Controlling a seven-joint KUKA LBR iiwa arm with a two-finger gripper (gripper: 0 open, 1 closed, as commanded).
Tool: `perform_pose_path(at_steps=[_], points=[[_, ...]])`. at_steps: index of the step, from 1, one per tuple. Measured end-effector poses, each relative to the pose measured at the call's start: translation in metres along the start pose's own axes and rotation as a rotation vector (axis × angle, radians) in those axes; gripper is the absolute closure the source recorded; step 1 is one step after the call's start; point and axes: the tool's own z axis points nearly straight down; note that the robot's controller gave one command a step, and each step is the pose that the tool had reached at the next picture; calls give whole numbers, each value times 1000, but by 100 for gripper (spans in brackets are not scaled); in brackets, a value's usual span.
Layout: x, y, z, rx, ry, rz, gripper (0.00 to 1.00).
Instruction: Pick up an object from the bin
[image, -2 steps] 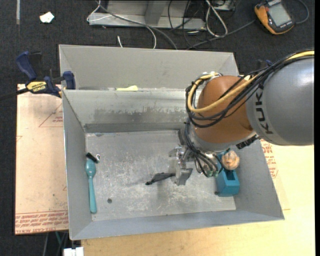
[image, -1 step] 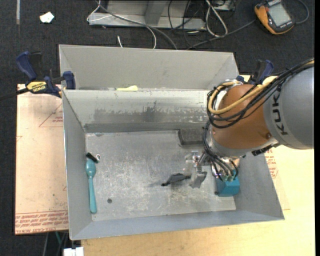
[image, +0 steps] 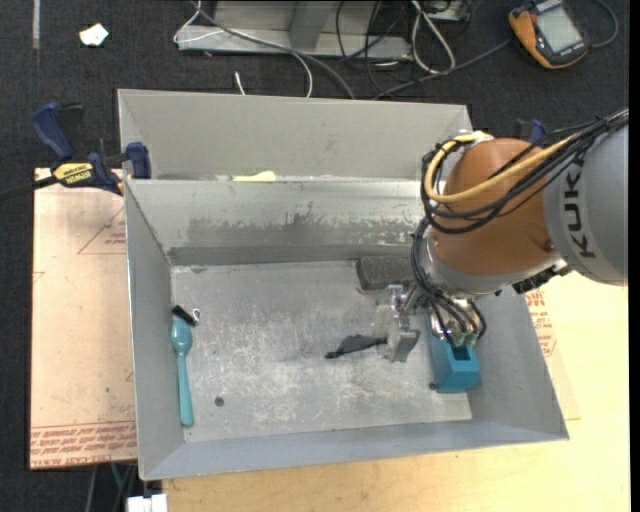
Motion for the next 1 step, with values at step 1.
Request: perform_pose_path(at_steps=[1], points=[[-16,2,-77,1,-2,-16,100]])
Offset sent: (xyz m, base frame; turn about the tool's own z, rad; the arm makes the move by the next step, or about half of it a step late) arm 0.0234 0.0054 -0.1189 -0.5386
